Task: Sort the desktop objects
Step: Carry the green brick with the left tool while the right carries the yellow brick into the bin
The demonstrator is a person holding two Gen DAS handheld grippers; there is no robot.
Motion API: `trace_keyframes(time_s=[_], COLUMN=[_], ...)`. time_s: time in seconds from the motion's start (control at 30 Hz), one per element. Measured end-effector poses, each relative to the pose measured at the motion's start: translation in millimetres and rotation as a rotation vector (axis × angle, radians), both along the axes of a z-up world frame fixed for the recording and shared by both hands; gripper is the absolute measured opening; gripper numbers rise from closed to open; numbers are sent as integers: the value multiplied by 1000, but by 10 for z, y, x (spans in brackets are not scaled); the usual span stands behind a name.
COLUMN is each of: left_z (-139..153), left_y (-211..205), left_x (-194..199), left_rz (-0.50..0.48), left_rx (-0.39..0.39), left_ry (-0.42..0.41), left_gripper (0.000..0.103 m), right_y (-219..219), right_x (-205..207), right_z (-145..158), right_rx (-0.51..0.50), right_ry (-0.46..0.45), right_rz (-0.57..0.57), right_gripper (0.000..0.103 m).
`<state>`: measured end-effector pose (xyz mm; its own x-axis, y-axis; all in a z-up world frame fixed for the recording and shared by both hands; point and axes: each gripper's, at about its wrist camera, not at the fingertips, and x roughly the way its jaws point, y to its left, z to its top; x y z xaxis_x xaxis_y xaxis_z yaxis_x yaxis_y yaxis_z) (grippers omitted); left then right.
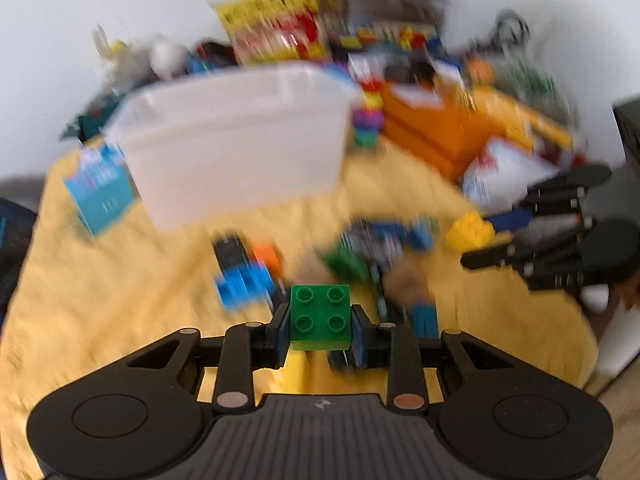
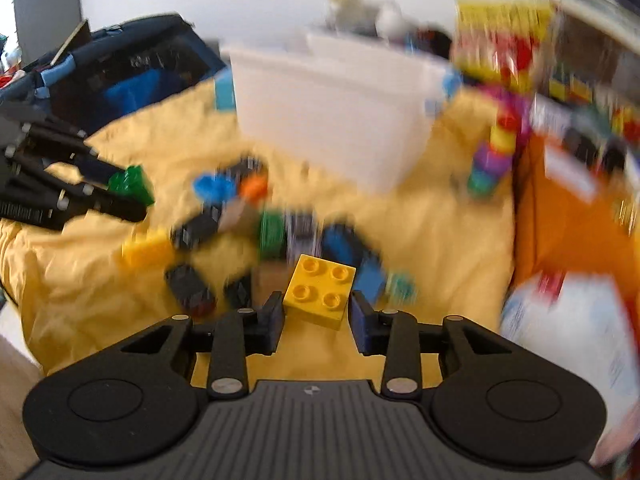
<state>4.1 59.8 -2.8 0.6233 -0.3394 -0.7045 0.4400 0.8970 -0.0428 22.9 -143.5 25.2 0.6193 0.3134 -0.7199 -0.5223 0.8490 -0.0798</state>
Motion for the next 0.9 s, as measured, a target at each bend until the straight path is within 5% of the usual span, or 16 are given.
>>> trace_keyframes(time_s=[0.1,0.2,0.47,0.63,0.9], left_z=[342,643,1039,849,422], left_y=[66,67,48,18,19], left_x=[210,513,1439,1945,2080], left_rz=[-2,6,85,162,173], left_rx=[-61,18,90,113,146], left_ry=[-71,-197,-339,-289,-161], left_gripper=[34,34,34,34,35], right_y=[59,93,338,450,614], right_x=[183,479,1282,1691,1820], right_z=[251,461,901,787,478], right_rx=[-9,38,229,294,182], right_ry=[-110,-177,-261,-174,-114], right_rz=[14,-18,-107,-195,-187], right_gripper=[38,38,38,39,41])
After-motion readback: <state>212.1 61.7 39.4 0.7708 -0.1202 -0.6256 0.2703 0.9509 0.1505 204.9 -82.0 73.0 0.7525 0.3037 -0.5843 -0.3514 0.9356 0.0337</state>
